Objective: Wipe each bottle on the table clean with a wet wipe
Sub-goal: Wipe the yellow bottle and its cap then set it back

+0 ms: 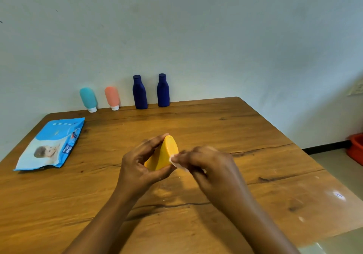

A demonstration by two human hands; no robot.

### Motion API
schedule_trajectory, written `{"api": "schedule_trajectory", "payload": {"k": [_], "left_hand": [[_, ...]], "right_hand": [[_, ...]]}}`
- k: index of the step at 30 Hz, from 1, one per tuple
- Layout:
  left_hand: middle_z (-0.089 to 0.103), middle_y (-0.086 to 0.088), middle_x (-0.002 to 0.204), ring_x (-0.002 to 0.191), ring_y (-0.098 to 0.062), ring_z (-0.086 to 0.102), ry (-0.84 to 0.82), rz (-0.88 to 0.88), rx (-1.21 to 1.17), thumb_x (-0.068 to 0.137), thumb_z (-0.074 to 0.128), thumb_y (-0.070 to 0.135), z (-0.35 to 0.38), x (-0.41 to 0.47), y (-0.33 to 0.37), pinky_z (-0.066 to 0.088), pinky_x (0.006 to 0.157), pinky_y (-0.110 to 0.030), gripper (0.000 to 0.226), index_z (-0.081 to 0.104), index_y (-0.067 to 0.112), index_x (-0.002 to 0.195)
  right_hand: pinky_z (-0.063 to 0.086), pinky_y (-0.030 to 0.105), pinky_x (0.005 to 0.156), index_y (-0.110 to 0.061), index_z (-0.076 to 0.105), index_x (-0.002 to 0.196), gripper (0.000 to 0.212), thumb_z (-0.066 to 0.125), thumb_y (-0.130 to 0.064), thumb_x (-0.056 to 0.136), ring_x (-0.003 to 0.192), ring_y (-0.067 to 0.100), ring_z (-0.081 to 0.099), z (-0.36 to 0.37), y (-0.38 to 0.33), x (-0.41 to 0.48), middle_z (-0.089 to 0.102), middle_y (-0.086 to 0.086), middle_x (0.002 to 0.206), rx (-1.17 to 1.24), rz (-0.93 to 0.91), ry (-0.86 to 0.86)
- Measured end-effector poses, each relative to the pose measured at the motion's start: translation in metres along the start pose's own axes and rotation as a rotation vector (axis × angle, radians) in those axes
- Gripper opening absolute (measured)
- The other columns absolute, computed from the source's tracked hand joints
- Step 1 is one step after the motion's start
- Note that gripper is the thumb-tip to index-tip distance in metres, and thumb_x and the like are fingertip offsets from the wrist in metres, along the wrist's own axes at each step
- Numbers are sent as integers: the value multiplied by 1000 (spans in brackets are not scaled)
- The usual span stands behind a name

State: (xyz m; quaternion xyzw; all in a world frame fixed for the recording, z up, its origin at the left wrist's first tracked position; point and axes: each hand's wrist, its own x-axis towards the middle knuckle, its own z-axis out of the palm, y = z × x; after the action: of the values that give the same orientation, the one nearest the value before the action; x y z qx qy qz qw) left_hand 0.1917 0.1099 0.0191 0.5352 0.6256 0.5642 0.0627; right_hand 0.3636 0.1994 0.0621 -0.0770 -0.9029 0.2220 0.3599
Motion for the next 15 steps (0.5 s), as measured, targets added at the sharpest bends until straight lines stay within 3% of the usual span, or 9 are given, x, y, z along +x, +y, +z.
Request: {"api": "schedule_trajectory", "payload": {"k": [3,5,9,12,15], "left_hand": [[57,20,124,120,-7,52,-14,-2,-18,60,77,44,0,-3,-2,48,94,-27,71,50,43,126],[59,16,123,119,-12,53,-20,28,-17,61,78,45,1,-2,-1,49,93,-29,71,52,38,126],[62,10,118,114,-15,57,2,76,-59,64,78,47,1,-2,2,51,92,-33,66,57,29,123],[62,9,120,116,-15,57,19,63,-53,64,77,52,2,-7,-3,51,92,-31,69,55,29,125],[59,16,123,118,-9,54,29,27,-38,63,76,44,2,-13,-10,48,93,-25,69,52,40,127]], "right_hand": [[52,18,80,-26,64,102,28,62,-6,84,95,-1,62,-13,7,10,68,-9,100,192,120,46],[52,18,80,-21,66,103,25,61,-4,85,95,1,61,-10,4,25,66,-9,100,143,121,125],[53,30,80,-13,65,109,26,53,-12,86,100,12,58,13,-8,32,66,1,107,-56,26,70],[53,28,75,-14,66,109,29,49,-16,86,96,11,59,17,-5,13,66,-1,106,-78,1,78],[50,22,78,-16,69,105,28,50,-16,85,97,8,60,18,-6,-9,68,-3,102,-14,-12,23]]}}
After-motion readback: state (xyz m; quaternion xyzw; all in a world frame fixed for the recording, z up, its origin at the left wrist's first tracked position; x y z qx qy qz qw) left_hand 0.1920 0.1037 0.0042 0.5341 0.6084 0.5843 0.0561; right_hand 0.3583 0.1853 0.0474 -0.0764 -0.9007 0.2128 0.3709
